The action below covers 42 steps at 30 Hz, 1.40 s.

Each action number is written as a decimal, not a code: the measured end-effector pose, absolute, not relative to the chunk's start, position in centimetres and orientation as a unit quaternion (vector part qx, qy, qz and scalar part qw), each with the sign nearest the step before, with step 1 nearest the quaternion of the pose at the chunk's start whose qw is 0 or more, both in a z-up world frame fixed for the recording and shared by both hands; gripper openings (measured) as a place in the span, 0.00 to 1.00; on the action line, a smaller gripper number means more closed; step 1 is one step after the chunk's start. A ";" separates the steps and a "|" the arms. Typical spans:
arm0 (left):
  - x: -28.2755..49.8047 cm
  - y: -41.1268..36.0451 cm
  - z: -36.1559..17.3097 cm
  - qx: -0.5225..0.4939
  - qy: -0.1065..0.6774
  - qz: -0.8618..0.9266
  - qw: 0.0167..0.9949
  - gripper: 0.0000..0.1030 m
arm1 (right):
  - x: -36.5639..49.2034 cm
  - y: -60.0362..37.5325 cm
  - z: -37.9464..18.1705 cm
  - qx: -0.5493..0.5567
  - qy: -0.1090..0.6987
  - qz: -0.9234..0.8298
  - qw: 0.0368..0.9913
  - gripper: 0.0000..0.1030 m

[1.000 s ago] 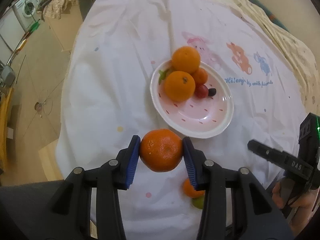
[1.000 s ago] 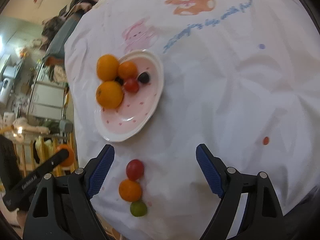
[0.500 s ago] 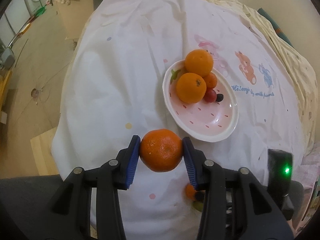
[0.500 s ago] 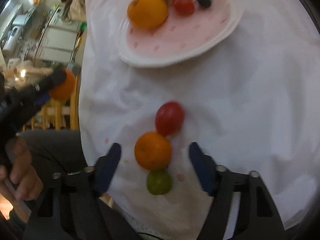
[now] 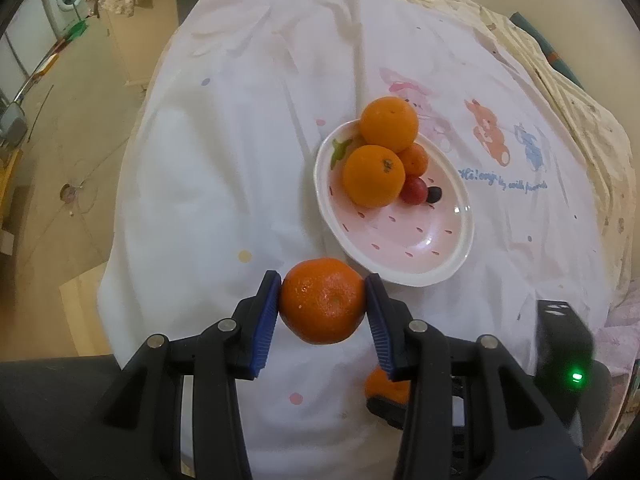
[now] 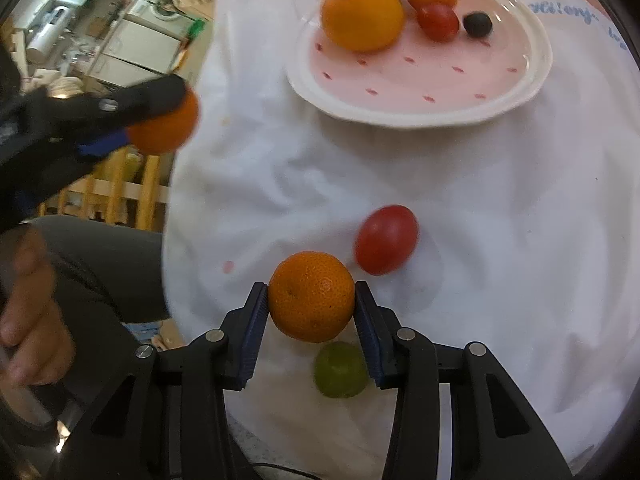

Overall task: Organize fruits
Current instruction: 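Carry both mandarins onto the plate and open both tools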

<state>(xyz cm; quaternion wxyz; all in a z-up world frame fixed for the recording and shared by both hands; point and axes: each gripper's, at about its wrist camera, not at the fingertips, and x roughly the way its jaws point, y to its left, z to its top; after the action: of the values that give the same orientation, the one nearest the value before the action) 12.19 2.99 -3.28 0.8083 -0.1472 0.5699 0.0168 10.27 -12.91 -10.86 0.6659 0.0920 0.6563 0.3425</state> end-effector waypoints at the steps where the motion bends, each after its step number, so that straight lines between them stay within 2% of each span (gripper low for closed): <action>1: 12.2 3.1 -3.4 -0.147 0.570 0.020 0.808 0.37 | 10.2 -13.0 -10.5 0.097 0.652 0.346 0.668 0.43; 21: 12.8 2.3 -3.4 -0.120 0.565 0.023 0.816 0.37 | 13.8 -20.1 -6.6 0.214 0.572 0.293 0.736 0.43; 31: 15.3 0.9 -2.1 -0.123 0.574 -0.003 0.809 0.37 | 17.0 -22.6 -3.6 0.227 0.533 0.276 0.767 0.43; 42: 19.2 -2.1 -1.7 -0.054 0.578 -0.019 0.814 0.37 | 22.1 -24.1 -2.4 0.207 0.529 0.253 0.783 0.43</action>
<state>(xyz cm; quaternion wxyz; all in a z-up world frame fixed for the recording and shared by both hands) 19.25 -2.07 -1.70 0.8142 -0.0541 0.5778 -0.0191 22.05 -24.15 -2.43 0.7832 0.2073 0.5286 0.2532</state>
